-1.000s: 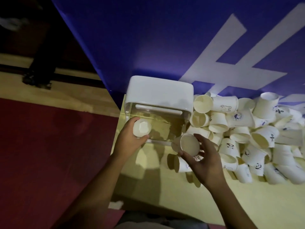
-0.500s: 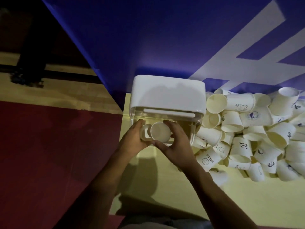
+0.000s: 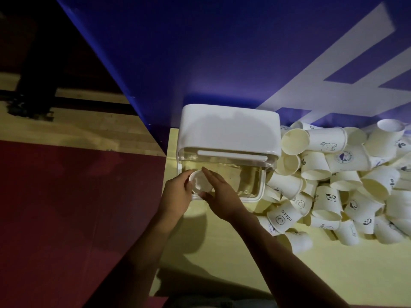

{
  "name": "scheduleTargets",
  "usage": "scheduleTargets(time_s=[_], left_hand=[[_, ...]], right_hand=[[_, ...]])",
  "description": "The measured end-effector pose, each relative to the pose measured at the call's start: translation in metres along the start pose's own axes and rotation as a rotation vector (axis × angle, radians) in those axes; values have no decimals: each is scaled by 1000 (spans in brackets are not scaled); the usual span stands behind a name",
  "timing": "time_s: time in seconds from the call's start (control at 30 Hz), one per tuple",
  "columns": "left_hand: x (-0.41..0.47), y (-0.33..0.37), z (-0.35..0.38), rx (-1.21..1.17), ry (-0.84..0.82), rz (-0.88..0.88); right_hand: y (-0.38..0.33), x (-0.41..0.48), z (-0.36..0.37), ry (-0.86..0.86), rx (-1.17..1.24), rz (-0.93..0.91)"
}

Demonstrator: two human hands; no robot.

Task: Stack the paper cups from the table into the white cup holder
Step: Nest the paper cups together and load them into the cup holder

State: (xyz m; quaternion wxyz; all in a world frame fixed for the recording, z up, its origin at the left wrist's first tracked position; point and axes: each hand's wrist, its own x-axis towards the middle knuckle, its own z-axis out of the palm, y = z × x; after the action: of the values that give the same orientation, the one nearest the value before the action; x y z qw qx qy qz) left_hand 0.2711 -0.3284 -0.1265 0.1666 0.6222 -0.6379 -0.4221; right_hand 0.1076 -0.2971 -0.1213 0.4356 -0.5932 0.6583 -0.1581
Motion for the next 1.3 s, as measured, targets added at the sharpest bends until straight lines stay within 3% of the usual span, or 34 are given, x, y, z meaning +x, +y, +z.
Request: scheduleTargets(time_s=[0.43, 0.7, 1.03, 1.3], left_hand=[[-10, 4, 8, 115, 44, 5], [-54, 55, 6, 32, 241, 53], [-58, 207, 88, -17, 33, 410], [-22, 311, 181, 104, -33, 458]], right_hand=[[10, 4, -3, -113, 20, -22], [30, -74, -38, 203, 83, 13], [83, -171, -157, 585, 189, 117], [144, -216, -257, 700, 152, 133]])
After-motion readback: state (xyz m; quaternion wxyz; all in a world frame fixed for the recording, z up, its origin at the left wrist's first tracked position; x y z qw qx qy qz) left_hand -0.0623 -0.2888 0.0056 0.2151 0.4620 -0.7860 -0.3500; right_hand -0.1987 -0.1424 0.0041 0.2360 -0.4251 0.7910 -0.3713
